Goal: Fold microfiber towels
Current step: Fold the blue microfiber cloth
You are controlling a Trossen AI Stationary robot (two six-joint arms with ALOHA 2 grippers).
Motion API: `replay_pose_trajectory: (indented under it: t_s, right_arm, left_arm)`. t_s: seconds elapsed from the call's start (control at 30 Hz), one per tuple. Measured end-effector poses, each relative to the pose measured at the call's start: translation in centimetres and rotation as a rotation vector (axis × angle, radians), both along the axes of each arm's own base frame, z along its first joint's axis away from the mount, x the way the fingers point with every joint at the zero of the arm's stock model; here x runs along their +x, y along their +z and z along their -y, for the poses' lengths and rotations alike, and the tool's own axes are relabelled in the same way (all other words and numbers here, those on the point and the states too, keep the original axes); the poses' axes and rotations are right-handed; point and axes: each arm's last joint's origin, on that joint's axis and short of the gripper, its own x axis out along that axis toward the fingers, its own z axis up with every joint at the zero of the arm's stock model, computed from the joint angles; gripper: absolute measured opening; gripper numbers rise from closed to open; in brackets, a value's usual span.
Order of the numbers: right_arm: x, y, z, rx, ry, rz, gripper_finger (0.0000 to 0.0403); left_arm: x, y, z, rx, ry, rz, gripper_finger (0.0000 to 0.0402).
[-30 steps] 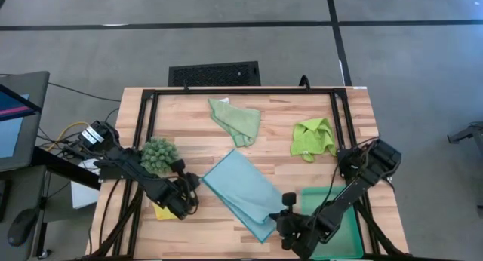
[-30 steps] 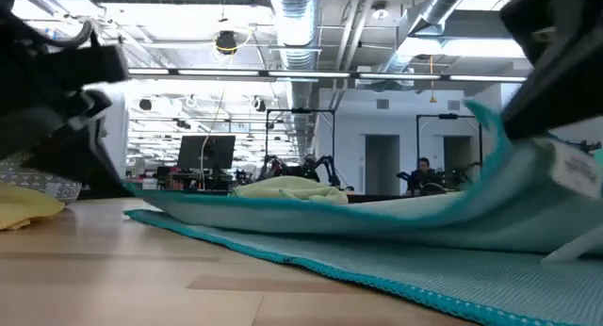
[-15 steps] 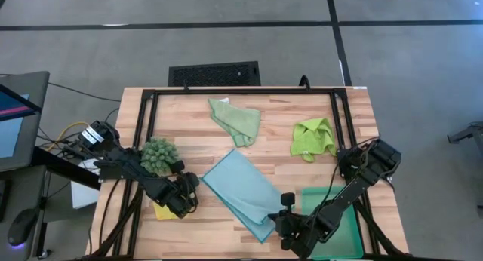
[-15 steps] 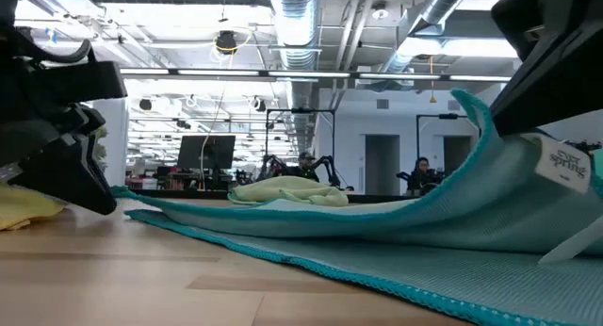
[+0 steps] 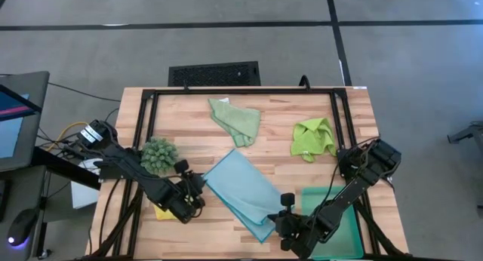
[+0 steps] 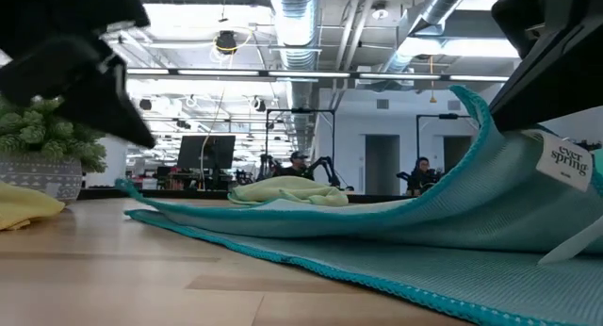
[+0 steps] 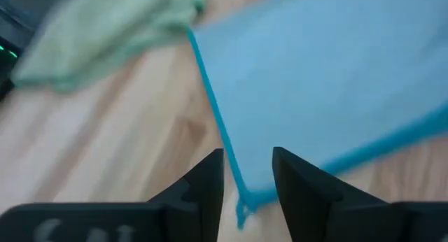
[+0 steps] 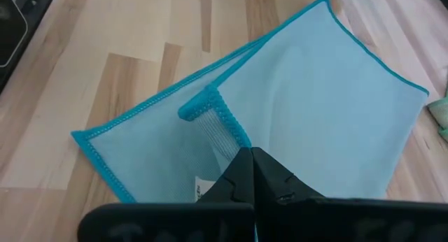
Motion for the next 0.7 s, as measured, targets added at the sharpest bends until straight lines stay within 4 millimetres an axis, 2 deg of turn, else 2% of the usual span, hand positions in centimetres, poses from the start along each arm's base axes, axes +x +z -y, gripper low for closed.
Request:
replay_pose_trajectory:
  t_s: [0.17,0.47,0.7]
  right_arm:
    - [-0.2,0.0,-0.2,-0.001,0.008,0.000,0.0008]
    - [-0.2,0.0,-0.2,-0.012,0.020,-0.001,0.0008]
    - [-0.2,0.0,-0.3,-0.009,0.021,0.001,0.0008]
  left_arm:
    - [0.3,-0.2,-0.9,0.012,0.061,0.033,0.0101]
    - [0.4,-3.4,-2.8,-0.085,0.083,-0.021,0.0079]
    - [0.0,-4.4,-3.3,-0.143,0.079,-0.060,0.0074]
